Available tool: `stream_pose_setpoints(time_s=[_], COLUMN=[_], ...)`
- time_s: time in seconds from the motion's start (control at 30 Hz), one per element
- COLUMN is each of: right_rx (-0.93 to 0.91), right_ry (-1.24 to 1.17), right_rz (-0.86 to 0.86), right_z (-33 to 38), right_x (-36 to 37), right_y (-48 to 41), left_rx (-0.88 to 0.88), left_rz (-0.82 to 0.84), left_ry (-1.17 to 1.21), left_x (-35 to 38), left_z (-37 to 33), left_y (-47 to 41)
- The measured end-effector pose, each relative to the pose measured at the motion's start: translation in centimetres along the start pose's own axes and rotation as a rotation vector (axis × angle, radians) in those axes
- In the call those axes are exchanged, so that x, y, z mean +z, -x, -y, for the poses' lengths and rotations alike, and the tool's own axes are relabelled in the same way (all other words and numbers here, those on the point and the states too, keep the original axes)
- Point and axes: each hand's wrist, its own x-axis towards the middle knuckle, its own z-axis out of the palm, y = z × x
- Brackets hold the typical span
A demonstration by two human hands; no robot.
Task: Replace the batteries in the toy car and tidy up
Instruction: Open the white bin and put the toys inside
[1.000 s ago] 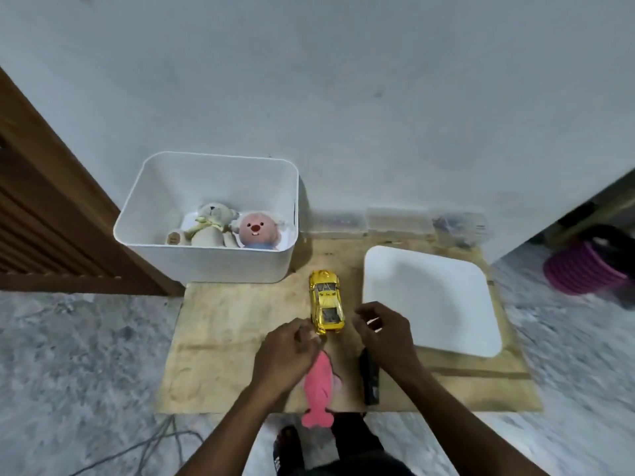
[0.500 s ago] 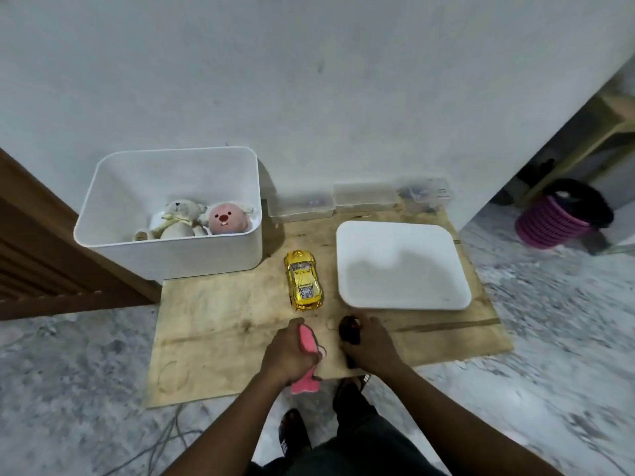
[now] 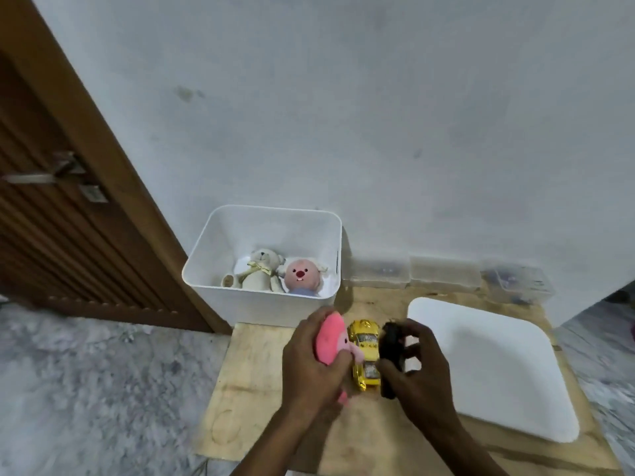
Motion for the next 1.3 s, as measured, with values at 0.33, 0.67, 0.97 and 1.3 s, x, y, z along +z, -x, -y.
stream_pose_setpoints(time_s=[0.33,0.67,0.97,1.3], right_rx=[-0.028,0.162,0.090,0.134], right_ry=[-0.022,0.399,0.308,-0.115], right_rz=[0.229,0.579,0.481,0.029], right_z=[8.5,4.6,4.9,3.4], right_x=[9.7,19.3,18.7,4.6], right_y=[-16.8,-22.5,-23.1,-20.6], left_rx=[-0.132,-0.307,-0.315,-0.150], left_rz=[-0.004,0.279,0.257,0.232], left_ry=[-0.249,-0.666,-0.673,-0.229], left_x=[-6.6,-7.3,-6.8,-0.6], left_z=[-4.0,3.2,3.3,-3.4], left_y=[-18.5,-25.2,-25.5,-21.9])
